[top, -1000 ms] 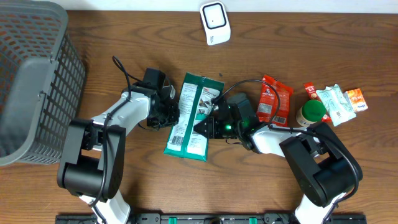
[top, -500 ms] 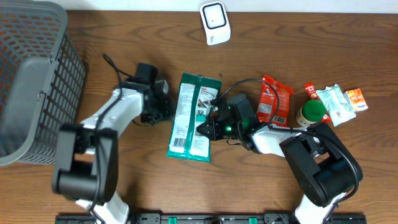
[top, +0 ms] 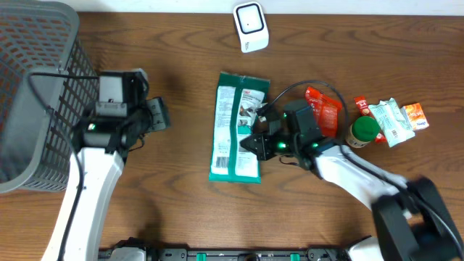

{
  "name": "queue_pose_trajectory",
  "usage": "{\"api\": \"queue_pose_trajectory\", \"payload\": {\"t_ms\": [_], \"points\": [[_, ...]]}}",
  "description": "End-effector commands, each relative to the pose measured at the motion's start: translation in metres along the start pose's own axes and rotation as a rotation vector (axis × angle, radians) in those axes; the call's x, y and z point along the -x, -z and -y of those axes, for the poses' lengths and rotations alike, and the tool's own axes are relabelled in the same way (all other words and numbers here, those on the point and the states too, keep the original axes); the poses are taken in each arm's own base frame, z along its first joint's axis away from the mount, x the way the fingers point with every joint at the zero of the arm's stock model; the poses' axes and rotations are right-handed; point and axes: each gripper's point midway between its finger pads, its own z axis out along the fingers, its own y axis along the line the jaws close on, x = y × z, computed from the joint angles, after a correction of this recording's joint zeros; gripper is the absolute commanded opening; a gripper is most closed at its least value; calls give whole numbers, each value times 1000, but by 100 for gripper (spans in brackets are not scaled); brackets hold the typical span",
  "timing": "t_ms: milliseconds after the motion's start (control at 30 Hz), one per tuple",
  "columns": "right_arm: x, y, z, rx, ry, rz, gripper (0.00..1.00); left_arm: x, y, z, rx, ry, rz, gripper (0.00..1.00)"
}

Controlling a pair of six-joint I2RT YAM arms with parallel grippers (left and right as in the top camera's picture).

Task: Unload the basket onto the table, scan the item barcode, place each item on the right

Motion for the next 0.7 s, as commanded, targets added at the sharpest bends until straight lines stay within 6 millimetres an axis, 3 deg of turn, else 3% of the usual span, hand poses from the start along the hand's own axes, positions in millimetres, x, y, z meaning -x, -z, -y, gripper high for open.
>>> {"api": "queue_pose_trajectory", "payload": {"t_ms": [0, 200, 433, 667], "points": [[31, 30, -14, -97, 158, 52, 1, 16, 18, -19, 116, 3, 94, 64], [57, 82, -22, -336, 251, -26, 1, 19, 15, -35, 207, 63, 107, 75], [105, 135, -56, -457, 355, 22, 1, 15, -2, -44, 231, 89, 58, 82], [138, 171, -84, -515, 464, 80, 1, 0, -22, -20, 71, 104, -54, 89]]}}
